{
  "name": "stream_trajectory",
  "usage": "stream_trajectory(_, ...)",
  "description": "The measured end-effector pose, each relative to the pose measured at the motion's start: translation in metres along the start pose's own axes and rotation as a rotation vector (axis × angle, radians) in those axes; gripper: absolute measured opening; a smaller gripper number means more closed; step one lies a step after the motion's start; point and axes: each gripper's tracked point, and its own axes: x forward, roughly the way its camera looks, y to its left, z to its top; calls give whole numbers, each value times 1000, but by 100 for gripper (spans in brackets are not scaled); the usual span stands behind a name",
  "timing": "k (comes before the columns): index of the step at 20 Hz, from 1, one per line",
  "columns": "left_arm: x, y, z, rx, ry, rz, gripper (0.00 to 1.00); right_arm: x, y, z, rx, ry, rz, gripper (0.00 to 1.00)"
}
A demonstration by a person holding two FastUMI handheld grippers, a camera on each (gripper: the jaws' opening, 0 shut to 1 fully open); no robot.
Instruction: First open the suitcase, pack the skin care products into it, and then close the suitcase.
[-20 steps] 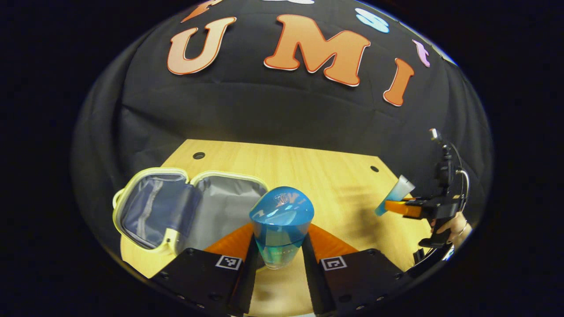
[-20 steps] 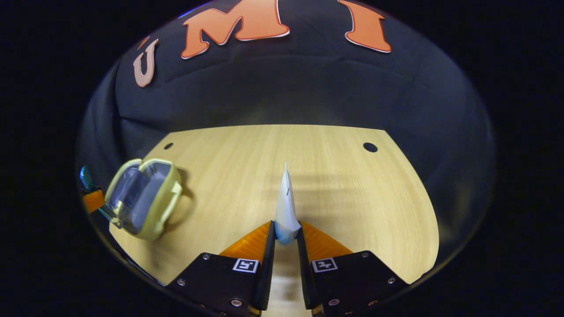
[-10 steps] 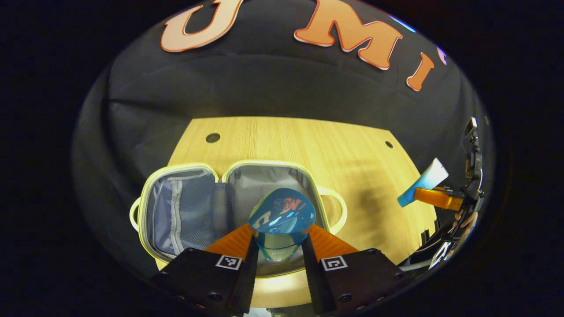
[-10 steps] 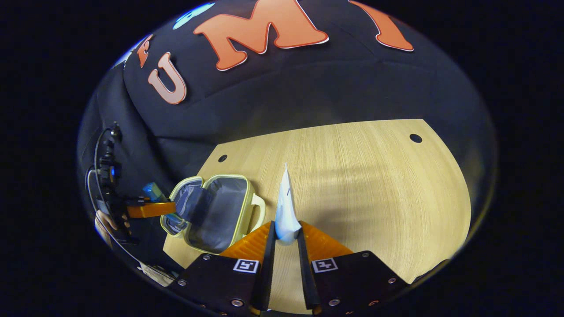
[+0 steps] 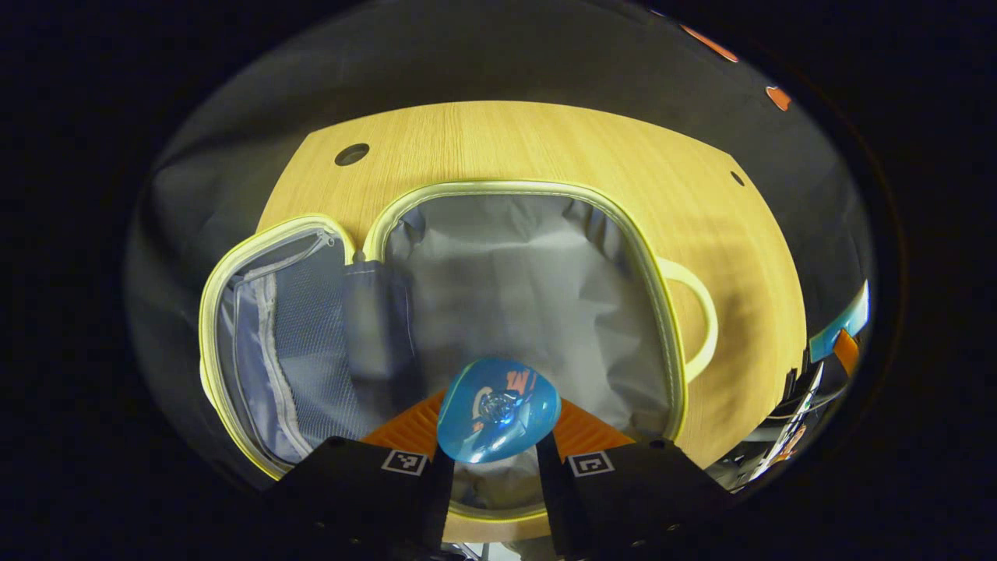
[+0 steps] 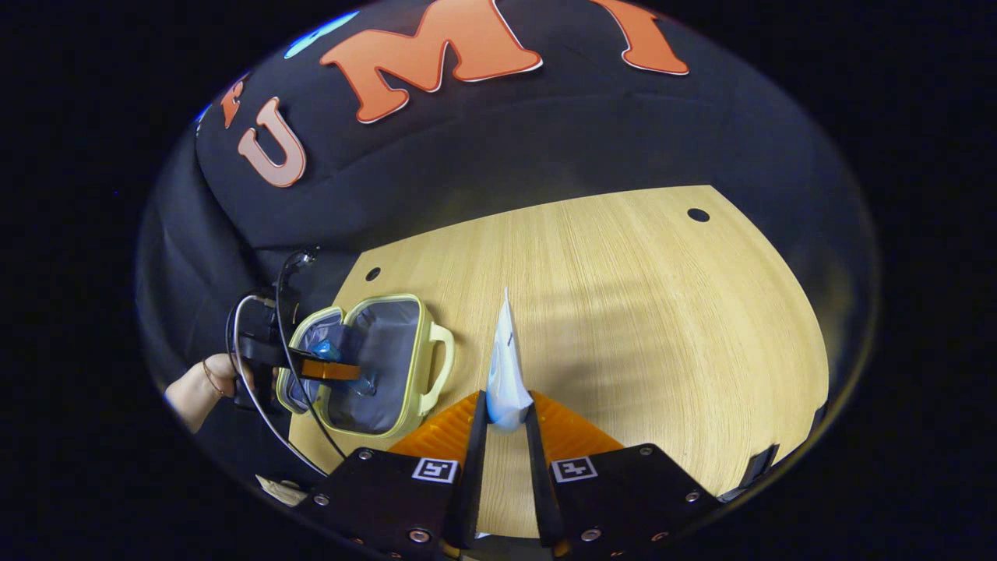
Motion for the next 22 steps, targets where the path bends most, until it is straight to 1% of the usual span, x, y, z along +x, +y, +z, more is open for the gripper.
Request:
stream_trajectory(1, 4, 0, 10, 14, -27, 3, 52, -1, -3, -2, 10, 4, -7, 30)
stream_trajectory(4, 23, 5, 19, 61, -11, 33, 51, -2, -9, -7, 20, 15, -23, 30)
stream_trajectory(5, 29, 7, 17, 58, 10, 40, 51, -2, -10, -8, 25, 18, -22, 30)
stream_trajectory(7, 42, 6, 8, 8, 50, 40, 51, -3, -9, -11, 37, 19, -19, 30)
stream_trajectory(10, 44, 13, 5, -4, 40, 45, 50, -6, -13, -12, 35, 22, -27, 30)
stream_trajectory(11, 44, 6, 5, -8, 28, 16, 50, -7, -13, -12, 35, 21, -26, 30)
stream_trajectory(13, 29, -3, 8, 10, -1, -9, 90, -8, -6, -10, 33, 16, -17, 30)
stream_trajectory(14, 20, -8, 9, 14, -20, -18, 99, -10, 1, -9, 27, 14, -9, 30)
stream_trajectory(18, -18, -23, 4, 22, -97, -84, 99, -13, 32, 2, -18, 11, 29, 30)
stream_trajectory(19, -39, -25, -5, 27, -124, -112, 99, -12, 47, 8, -30, 18, 52, 30)
stream_trajectory(20, -49, -24, -10, 24, -135, -129, 99, -10, 65, 12, -55, 32, 76, 30)
stream_trajectory(22, -72, -13, -25, 7, -173, -144, 99, -4, 91, 19, -122, 55, 98, 30)
